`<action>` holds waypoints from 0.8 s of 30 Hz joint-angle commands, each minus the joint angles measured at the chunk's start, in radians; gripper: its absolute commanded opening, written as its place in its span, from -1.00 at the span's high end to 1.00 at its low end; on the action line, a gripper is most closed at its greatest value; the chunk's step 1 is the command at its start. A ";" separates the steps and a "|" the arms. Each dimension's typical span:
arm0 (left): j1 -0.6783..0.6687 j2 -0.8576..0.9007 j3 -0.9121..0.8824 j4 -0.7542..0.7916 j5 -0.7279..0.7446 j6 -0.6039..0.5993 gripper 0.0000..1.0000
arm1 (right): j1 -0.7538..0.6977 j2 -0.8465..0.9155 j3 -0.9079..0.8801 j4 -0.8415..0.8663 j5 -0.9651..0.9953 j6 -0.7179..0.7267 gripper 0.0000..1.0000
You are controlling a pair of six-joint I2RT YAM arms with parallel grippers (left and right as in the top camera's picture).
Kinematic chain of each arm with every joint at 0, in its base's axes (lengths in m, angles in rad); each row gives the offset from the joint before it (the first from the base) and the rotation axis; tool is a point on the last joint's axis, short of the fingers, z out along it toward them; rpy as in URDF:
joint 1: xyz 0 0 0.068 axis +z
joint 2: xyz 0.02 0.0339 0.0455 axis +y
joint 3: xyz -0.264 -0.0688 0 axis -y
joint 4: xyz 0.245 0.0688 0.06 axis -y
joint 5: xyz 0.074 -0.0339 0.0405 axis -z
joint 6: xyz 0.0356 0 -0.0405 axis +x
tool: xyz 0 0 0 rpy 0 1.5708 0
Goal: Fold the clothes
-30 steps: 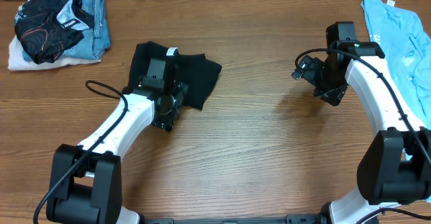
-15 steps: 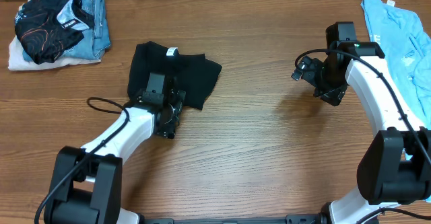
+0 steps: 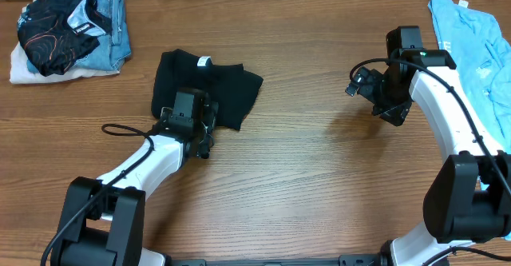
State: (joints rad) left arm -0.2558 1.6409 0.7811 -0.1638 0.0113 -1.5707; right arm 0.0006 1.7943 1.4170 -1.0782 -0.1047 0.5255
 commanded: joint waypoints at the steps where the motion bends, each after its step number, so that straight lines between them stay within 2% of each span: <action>1: 0.001 0.039 -0.046 -0.014 -0.138 -0.001 -1.00 | 0.004 -0.018 -0.004 0.000 -0.006 -0.007 -1.00; 11: 0.001 0.049 -0.046 0.066 -0.259 0.004 -1.00 | 0.004 -0.017 -0.004 0.000 -0.006 -0.007 -1.00; 18: 0.023 0.174 -0.046 0.280 -0.212 0.008 -1.00 | 0.004 -0.018 -0.004 -0.013 -0.006 -0.013 -1.00; 20: 0.033 0.209 -0.046 0.326 -0.188 0.008 -0.95 | 0.004 -0.018 -0.004 -0.017 -0.006 -0.031 -1.00; 24: 0.046 0.237 -0.046 0.354 -0.164 0.031 -0.62 | 0.004 -0.017 -0.004 -0.026 -0.005 -0.037 -1.00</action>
State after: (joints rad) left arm -0.2264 1.7859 0.7773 0.2264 -0.2001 -1.5658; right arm 0.0006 1.7943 1.4170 -1.1027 -0.1051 0.5076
